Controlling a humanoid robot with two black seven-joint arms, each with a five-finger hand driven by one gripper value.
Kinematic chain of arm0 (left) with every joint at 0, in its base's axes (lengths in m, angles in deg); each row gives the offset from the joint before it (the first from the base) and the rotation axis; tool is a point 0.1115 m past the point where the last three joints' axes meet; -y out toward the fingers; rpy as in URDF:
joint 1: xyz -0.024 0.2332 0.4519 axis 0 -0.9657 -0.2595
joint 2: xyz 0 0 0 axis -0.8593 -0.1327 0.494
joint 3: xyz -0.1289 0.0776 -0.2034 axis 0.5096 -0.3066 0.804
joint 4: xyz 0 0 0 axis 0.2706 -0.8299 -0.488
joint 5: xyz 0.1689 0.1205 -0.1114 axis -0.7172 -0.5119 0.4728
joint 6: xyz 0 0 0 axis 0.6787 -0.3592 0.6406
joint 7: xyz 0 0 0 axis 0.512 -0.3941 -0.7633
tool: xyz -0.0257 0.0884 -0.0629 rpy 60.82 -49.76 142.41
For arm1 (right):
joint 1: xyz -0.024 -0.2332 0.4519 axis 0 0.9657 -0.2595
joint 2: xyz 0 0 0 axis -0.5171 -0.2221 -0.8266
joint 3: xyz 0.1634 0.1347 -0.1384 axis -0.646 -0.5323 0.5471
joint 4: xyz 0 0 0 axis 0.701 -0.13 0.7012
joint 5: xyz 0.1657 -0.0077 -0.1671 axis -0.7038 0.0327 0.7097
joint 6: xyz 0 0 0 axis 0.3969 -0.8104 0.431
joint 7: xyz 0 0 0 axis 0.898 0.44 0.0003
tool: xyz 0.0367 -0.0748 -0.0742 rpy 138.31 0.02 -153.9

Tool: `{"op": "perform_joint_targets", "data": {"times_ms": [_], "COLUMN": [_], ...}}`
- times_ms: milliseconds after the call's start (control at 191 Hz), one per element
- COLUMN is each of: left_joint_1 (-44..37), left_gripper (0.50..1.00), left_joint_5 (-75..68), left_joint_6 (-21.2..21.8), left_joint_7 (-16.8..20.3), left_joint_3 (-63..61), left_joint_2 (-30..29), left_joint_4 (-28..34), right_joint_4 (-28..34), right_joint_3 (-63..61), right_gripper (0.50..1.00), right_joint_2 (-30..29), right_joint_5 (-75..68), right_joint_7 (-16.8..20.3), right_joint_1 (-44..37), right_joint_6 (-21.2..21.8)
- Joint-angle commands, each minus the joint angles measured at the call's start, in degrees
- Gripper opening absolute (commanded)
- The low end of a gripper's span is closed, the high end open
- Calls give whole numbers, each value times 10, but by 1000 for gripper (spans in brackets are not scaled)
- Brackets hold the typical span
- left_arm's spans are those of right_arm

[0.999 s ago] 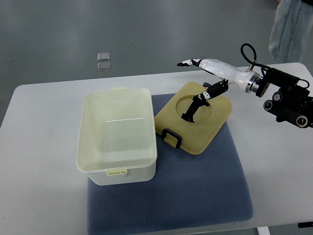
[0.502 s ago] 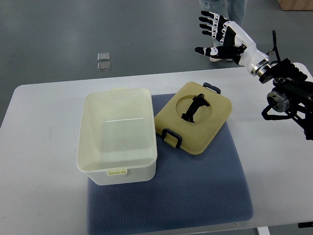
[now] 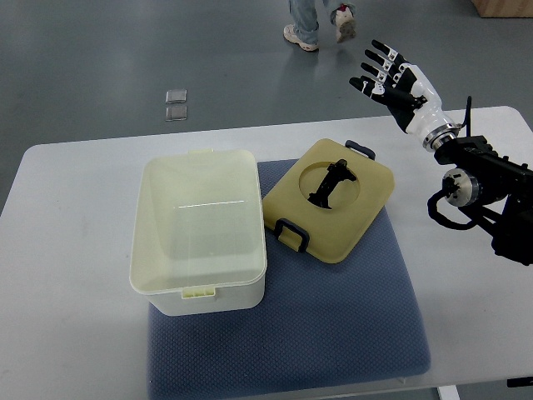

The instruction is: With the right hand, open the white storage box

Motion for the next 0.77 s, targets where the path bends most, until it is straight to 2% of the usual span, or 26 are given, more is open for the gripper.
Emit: {"op": "perform_joint_targets", "data": {"times_ms": [0,261,413,544,769], "left_joint_1": [0,0,0,0,0], "left_gripper": [1000,1000,1000,1000,1000], "left_joint_5": [0,0,0,0,0], "left_joint_6": [-1,-1,-1,-1,0], "left_joint_7": [0,0,0,0,0], "left_joint_3": [0,0,0,0,0], "left_joint_2": [0,0,0,0,0], "left_joint_4": [0,0,0,0,-1], "right_joint_4": [-7,-46,-72,-77,-77], "right_joint_3": [0,-28,-39,-40,-39], "right_gripper": [913,928,930,930,930], "right_joint_2": [-2,-37,-50,-56,-57], "right_joint_5": [0,1,1,1,1], "right_joint_7": [5,-10,-15,-29,-33], "right_joint_1": [5,31,33,34,34], "right_joint_6": [24,71,62,37,37]}}
